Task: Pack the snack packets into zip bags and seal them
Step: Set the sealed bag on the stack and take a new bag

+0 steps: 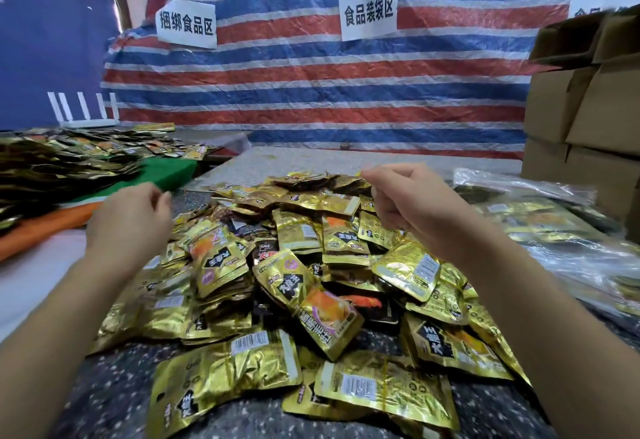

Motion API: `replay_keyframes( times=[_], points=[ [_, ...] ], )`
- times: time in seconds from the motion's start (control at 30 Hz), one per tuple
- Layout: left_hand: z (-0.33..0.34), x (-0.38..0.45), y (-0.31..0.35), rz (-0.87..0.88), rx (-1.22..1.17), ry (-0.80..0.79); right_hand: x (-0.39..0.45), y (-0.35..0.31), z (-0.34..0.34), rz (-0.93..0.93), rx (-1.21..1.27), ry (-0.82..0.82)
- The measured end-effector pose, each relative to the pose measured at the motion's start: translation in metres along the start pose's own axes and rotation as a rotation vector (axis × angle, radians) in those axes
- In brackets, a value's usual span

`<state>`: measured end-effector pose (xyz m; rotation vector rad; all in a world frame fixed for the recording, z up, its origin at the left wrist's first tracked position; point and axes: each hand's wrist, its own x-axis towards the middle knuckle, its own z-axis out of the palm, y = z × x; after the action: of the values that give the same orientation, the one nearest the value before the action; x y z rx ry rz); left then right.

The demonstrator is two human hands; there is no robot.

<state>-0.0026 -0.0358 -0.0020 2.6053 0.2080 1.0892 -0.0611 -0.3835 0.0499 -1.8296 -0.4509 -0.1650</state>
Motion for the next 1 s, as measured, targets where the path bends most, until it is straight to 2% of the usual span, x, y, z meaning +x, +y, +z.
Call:
replay_keyframes(
  times=[0.13, 0.3, 0.47, 0.7, 0.9, 1.0],
  points=[
    [0.011, -0.003, -0.039, -0.118, 0.243, -0.099, -0.001, -0.001, 0.005, 0.0, -0.095, -0.028],
    [0.021, -0.008, -0.064, -0.254, 0.296, -0.254, -0.002, -0.001, 0.009, -0.002, -0.134, -0.001],
    [0.023, -0.011, -0.071, -0.246, 0.287, -0.327, -0.004, -0.001, 0.01, 0.005, -0.145, 0.01],
    [0.027, -0.013, -0.074, -0.238, 0.168, -0.195, -0.003, 0.003, 0.015, 0.006, -0.165, -0.023],
    [0.031, -0.011, -0.073, -0.249, 0.146, -0.167, -0.003, 0.003, 0.016, 0.003, -0.201, -0.018],
    [0.025, -0.015, -0.061, -0.22, 0.075, -0.069, -0.004, 0.002, 0.015, 0.01, -0.201, -0.013]
  ],
)
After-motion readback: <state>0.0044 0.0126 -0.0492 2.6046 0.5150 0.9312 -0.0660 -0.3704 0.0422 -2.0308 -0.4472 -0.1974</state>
